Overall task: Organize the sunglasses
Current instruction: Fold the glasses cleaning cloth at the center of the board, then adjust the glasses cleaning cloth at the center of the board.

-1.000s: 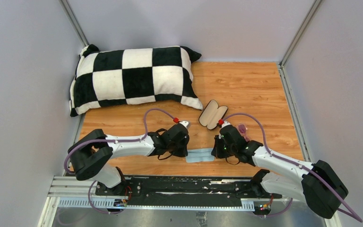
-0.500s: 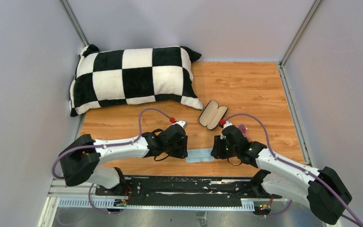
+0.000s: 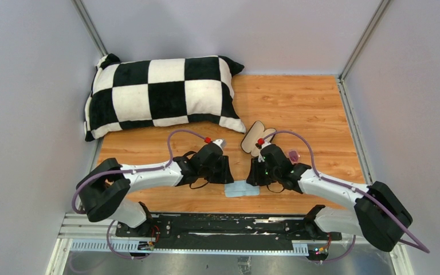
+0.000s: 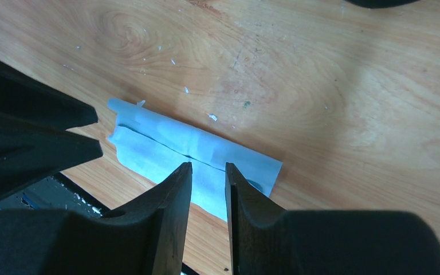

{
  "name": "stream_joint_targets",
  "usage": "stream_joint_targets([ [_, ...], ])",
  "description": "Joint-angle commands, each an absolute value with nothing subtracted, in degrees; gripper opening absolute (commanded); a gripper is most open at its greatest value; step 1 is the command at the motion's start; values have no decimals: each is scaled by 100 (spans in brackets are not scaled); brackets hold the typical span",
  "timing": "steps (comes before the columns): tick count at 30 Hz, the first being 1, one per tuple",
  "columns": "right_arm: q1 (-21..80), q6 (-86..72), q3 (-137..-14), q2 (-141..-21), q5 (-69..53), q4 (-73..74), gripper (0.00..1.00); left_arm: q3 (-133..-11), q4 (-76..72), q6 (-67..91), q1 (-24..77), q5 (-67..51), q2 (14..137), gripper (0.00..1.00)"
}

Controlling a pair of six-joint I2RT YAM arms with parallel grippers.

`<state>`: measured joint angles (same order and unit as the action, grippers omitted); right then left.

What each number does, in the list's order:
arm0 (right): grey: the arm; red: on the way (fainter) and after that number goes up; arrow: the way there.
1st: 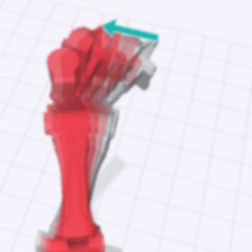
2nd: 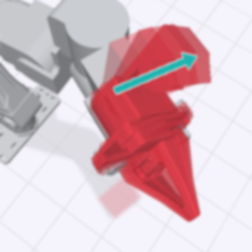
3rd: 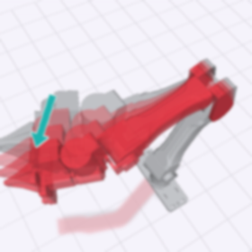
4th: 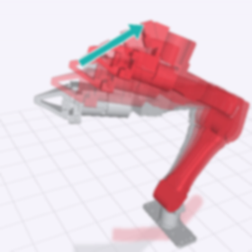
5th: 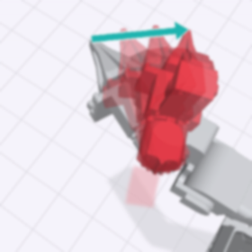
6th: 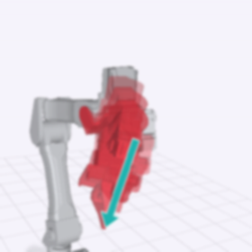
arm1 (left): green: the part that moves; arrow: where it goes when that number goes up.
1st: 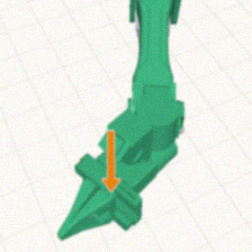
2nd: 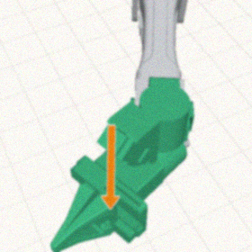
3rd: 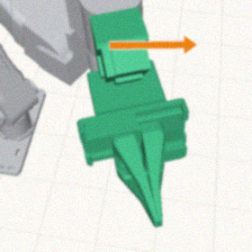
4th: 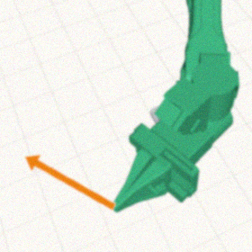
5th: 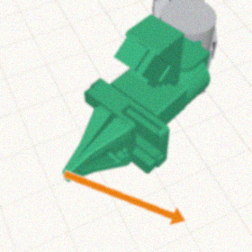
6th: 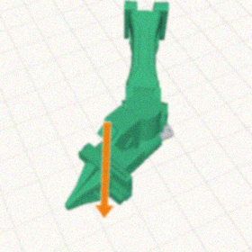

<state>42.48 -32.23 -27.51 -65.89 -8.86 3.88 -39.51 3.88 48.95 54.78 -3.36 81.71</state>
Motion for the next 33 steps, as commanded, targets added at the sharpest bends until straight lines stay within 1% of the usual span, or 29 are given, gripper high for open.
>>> stream_joint_targets([
  [1,4329,-3320,-2917,-6889,-1213,56,33,-3878,-324,5079,5301,-772,8474,38],
  [6,4328,-3396,-2816,-7057,-1253,-146,33,-4028,-415,5063,5300,-900,8860,38],
  [14,4327,-3390,-2620,-7145,-1297,-233,33,-4043,-422,4954,5300,-764,9200,38],
  [20,4327,-3361,-2520,-7337,-1561,-347,32,-4008,-417,4990,5300,-775,9318,37],
  [28,4373,-3087,-2421,-7015,-1683,-27,32,-3877,-420,5065,5300,-677,9298,36],
  [33,4461,-2923,-2413,-6711,-1881,483,33,-3848,-413,5019,5300,-721,9282,36],
])
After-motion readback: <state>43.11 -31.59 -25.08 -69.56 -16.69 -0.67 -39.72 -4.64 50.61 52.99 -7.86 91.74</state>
